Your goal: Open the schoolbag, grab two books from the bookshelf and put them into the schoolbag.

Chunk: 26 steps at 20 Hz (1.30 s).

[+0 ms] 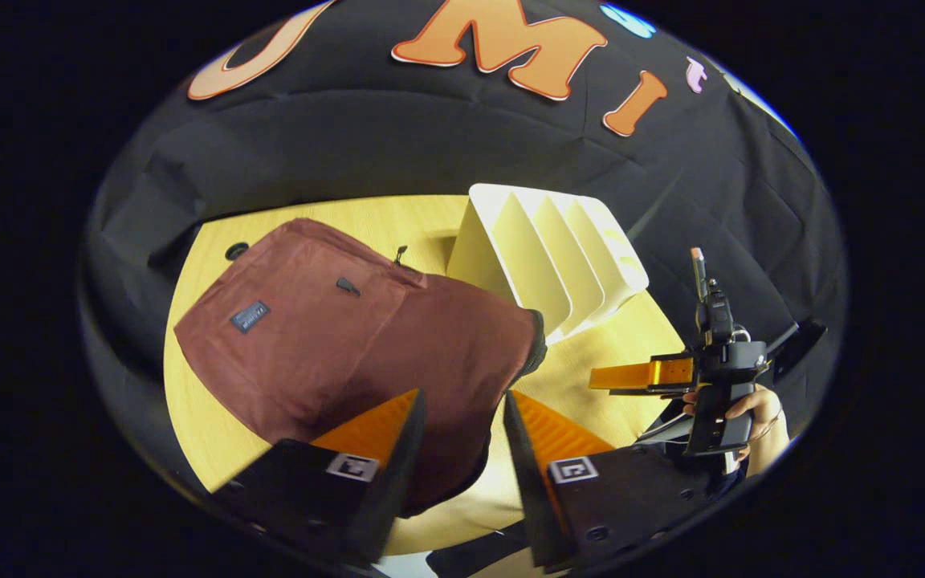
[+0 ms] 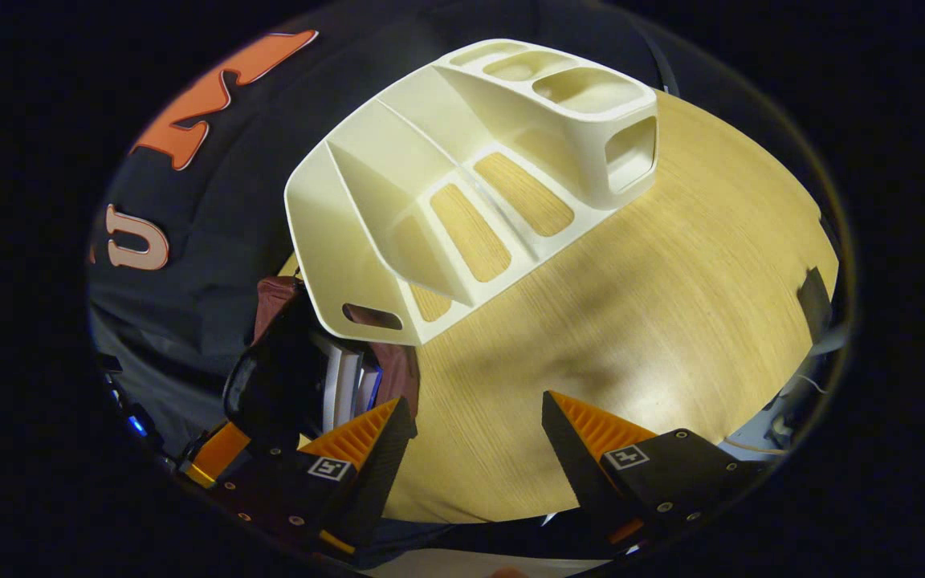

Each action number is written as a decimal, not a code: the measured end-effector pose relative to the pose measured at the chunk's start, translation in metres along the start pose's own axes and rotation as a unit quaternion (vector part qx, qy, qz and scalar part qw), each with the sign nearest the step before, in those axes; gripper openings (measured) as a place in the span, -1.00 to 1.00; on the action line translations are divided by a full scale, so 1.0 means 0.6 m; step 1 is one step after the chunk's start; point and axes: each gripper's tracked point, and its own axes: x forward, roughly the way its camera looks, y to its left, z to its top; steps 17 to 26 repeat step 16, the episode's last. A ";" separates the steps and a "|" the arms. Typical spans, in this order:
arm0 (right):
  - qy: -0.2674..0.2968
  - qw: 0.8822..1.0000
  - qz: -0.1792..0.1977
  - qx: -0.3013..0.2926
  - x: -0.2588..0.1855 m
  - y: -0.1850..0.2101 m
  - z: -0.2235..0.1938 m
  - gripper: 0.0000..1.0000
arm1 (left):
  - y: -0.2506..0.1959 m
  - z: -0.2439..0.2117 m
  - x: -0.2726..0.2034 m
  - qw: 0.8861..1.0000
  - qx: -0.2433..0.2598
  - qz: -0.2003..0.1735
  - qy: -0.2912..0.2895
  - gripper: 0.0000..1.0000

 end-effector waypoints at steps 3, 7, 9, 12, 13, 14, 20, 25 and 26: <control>0.013 0.999 -0.018 -0.045 -0.017 -0.056 0.021 0.97 | -0.009 -0.048 0.024 0.998 -0.028 0.050 0.030 0.56; -0.047 0.992 -0.004 -0.120 -0.070 -0.073 0.092 0.96 | -0.030 -0.002 0.034 0.989 -0.031 0.137 -0.042 0.87; -0.093 0.985 -0.007 -0.147 -0.101 -0.068 0.132 0.96 | -0.053 0.056 0.018 0.981 -0.012 0.158 -0.108 0.87; -0.175 0.967 0.022 -0.185 -0.177 -0.025 0.189 0.96 | -0.106 0.143 -0.016 0.966 0.001 0.164 -0.201 0.89; -0.223 0.954 0.038 -0.197 -0.212 0.000 0.215 0.95 | -0.119 0.168 -0.032 0.958 0.008 0.172 -0.231 0.90; -0.260 0.942 0.045 -0.206 -0.237 0.013 0.231 0.96 | -0.137 0.193 -0.047 0.948 0.020 0.177 -0.264 0.93; -0.330 0.916 0.054 -0.224 -0.290 0.029 0.260 0.95 | -0.157 0.218 -0.074 0.936 0.036 0.184 -0.299 0.95; -0.330 0.916 0.054 -0.224 -0.290 0.029 0.260 0.95 | -0.157 0.218 -0.074 0.936 0.036 0.184 -0.299 0.95; -0.330 0.916 0.054 -0.224 -0.290 0.029 0.260 0.95 | -0.157 0.218 -0.074 0.936 0.036 0.184 -0.299 0.95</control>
